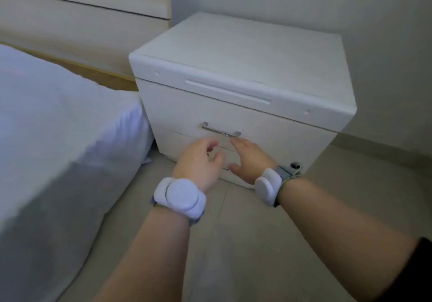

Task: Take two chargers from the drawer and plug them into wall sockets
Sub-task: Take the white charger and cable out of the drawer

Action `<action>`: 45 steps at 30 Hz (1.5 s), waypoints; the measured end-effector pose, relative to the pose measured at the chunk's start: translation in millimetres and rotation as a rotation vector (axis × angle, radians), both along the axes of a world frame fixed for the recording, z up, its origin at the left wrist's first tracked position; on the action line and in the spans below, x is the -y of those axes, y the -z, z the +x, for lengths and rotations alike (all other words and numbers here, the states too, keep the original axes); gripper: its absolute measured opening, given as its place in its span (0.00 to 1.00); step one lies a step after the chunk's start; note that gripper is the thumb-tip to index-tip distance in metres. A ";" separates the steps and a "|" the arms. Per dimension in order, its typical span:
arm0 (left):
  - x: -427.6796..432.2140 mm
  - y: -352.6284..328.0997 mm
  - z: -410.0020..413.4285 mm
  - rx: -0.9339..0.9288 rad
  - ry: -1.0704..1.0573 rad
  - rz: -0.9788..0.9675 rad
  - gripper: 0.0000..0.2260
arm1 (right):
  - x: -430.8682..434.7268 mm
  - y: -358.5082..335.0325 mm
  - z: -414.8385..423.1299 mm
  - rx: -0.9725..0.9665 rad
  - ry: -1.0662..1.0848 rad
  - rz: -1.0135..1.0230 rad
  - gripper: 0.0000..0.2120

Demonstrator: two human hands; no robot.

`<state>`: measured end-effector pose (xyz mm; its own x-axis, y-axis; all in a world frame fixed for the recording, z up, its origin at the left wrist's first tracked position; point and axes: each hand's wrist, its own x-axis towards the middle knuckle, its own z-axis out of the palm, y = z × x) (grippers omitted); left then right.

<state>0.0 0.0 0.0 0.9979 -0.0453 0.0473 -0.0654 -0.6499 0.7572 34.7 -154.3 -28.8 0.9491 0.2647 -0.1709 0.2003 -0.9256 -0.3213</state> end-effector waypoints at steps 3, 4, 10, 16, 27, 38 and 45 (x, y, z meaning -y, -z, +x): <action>-2.9 10.4 -4.8 -0.084 0.066 0.075 0.19 | 0.1 -1.5 8.5 -0.051 -0.026 -0.046 0.36; -7.0 16.5 -4.8 -0.109 0.089 0.106 0.20 | -2.6 -1.7 13.0 -0.062 -0.048 -0.067 0.36; -22.4 17.3 13.2 -0.128 0.020 0.113 0.26 | -19.0 12.6 35.5 -0.053 0.061 0.021 0.35; -45.2 14.0 14.4 -0.185 -0.039 0.169 0.30 | -17.2 2.8 24.5 -0.130 0.039 0.042 0.29; -36.6 2.2 15.7 0.050 -0.022 0.313 0.23 | -8.0 -66.5 -21.5 0.379 -0.076 0.108 0.13; -29.2 -23.2 8.6 0.058 0.083 0.419 0.10 | 14.9 -79.3 -31.4 -0.121 -0.052 0.055 0.17; -56.2 -32.4 12.8 -0.162 0.039 0.477 0.12 | -1.4 -78.7 -35.6 -0.498 -0.187 0.112 0.12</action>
